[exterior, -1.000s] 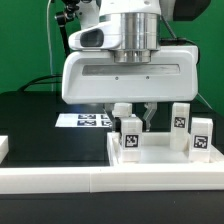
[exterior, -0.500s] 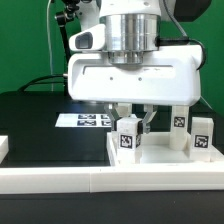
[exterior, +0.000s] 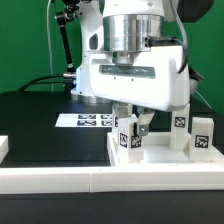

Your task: Assemble square table

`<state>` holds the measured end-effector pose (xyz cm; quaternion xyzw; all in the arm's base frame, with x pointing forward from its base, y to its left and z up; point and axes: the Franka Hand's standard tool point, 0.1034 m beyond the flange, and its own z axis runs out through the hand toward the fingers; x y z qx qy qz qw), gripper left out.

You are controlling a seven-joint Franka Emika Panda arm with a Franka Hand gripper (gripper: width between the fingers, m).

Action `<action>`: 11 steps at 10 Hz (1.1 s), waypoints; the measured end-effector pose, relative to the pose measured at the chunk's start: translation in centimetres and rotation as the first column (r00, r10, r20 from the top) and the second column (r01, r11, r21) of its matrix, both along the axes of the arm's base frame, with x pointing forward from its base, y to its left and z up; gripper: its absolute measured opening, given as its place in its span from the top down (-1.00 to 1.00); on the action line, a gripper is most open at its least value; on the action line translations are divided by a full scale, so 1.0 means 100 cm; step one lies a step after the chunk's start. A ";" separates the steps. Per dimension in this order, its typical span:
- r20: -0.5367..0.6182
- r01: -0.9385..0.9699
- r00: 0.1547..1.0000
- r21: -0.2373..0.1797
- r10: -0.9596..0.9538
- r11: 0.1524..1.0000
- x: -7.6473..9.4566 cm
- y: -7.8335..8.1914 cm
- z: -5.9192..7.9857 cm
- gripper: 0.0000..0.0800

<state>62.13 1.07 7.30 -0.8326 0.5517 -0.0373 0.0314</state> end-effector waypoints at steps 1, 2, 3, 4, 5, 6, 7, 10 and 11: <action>0.001 0.046 0.999 0.015 -0.046 0.999 0.000 0.000 0.000 0.27; 0.002 0.098 0.995 0.025 -0.098 0.995 0.000 0.000 0.000 0.27; 0.001 0.118 0.993 0.027 -0.118 0.993 0.000 0.000 0.000 0.27; 0.001 0.125 0.992 0.028 -0.125 0.992 0.000 0.000 0.000 0.27; 0.002 0.096 0.995 0.025 -0.096 0.995 0.000 0.000 -0.001 0.13; 0.003 0.059 0.998 0.021 -0.059 0.998 0.000 0.000 -0.001 -0.35; 0.008 -0.015 1.000 0.013 0.014 1.000 0.001 -0.001 -0.001 -0.35; 0.017 -0.322 0.946 -0.028 0.323 0.946 0.001 0.002 -0.001 -0.61; 0.017 -0.424 0.905 -0.038 0.425 0.905 0.001 0.004 -0.001 -0.62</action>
Offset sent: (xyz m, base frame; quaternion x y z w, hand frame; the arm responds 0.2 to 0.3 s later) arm 0.0000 0.0000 0.0000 0.0000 0.0000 0.1296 0.9916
